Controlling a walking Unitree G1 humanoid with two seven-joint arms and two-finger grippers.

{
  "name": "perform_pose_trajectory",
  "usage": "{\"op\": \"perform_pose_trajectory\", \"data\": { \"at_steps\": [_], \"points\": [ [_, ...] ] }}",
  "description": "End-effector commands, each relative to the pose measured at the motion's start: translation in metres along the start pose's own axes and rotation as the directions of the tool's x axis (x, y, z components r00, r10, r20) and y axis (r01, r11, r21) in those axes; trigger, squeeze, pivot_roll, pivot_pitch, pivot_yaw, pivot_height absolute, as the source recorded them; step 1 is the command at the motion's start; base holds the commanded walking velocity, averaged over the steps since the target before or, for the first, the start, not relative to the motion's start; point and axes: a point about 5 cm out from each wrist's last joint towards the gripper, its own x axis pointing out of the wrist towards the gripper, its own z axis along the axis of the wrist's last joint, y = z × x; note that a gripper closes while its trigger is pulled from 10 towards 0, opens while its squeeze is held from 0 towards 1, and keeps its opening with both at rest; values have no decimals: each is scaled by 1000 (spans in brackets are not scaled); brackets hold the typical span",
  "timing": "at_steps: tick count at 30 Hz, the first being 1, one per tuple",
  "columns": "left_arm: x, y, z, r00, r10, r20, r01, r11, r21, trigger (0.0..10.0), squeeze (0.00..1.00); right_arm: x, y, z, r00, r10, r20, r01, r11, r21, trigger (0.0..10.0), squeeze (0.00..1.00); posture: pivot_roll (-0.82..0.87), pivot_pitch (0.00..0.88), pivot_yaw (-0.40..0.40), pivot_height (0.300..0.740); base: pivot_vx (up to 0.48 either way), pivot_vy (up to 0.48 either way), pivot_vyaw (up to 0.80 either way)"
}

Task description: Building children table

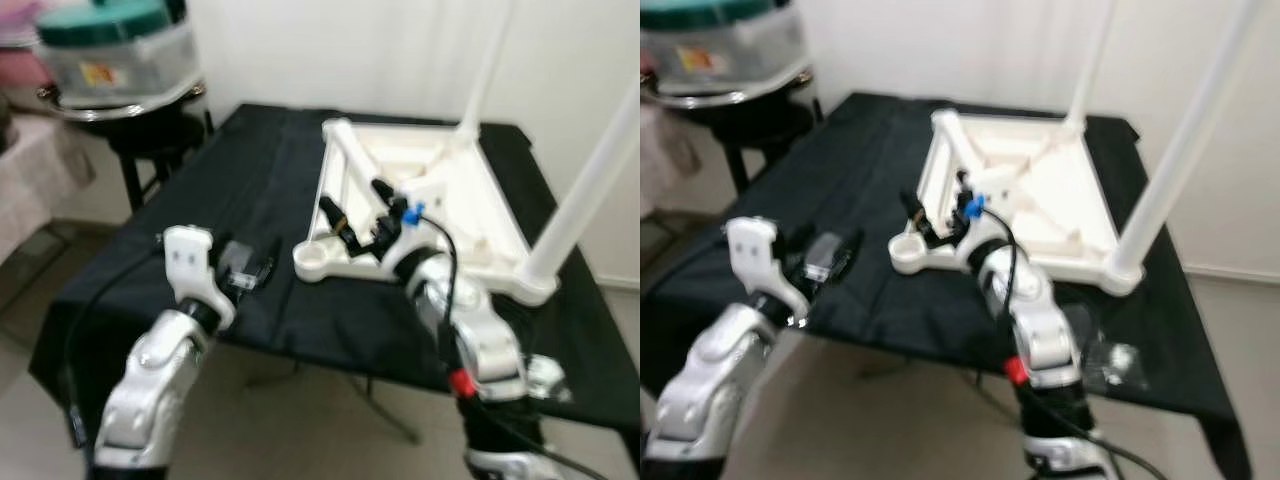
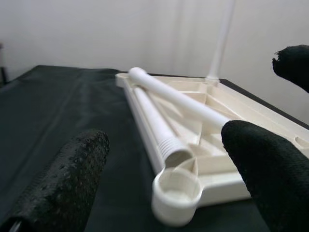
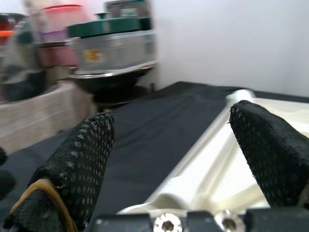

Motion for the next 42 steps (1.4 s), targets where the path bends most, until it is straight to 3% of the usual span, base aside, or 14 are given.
{"op": "perform_pose_trajectory", "data": {
  "at_steps": [1,7,20,26,31,33,34,35,42],
  "points": [
    [0,-4,-3,1000,-18,-12,18,1000,6,10000,0,-2,-4,-1,1000,-17,-1,17,1000,-13,10000,0,-41,46,-10,740,398,0,0],
    [-1,-5,-7,1000,-7,-28,7,1000,-6,10000,0,-3,-3,-1,1000,-6,-2,6,999,-39,10000,0,-42,49,-9,740,344,0,0],
    [-5,-6,-24,993,18,-114,-21,1000,-19,10000,0,-3,-12,-2,998,-53,-45,46,989,-141,10000,0,-44,50,-2,740,0,0,0],
    [-9,-3,-30,989,15,-150,-11,1000,24,10000,0,-7,-2,-19,981,69,-181,-113,962,-249,10000,0,-44,48,-3,740,0,0,0],
    [-11,-3,-32,987,5,-162,1,999,41,10000,0,-9,1,-22,974,96,-204,-146,958,-247,10000,0,-45,49,-4,740,0,0,0],
    [-13,-1,-34,984,2,-177,9,998,63,10000,0,-14,14,-26,951,202,-233,-258,935,-243,10000,0,-46,51,-4,740,0,0,0],
    [-13,-1,-34,984,2,-177,9,998,63,10000,0,-14,14,-26,951,202,-233,-258,935,-243,10000,0,-46,51,-4,740,0,0,0],
    [-15,1,-37,982,3,-187,10,998,69,10000,0,-20,28,-32,911,303,-278,-374,892,-254,10000,0,-42,56,-5,740,0,0,0],
    [-18,1,-38,980,-2,-198,15,998,63,10000,0,-23,35,-39,864,356,-357,-474,813,-336,10000,0,-41,62,-5,740,0,0,0]
  ]
}}
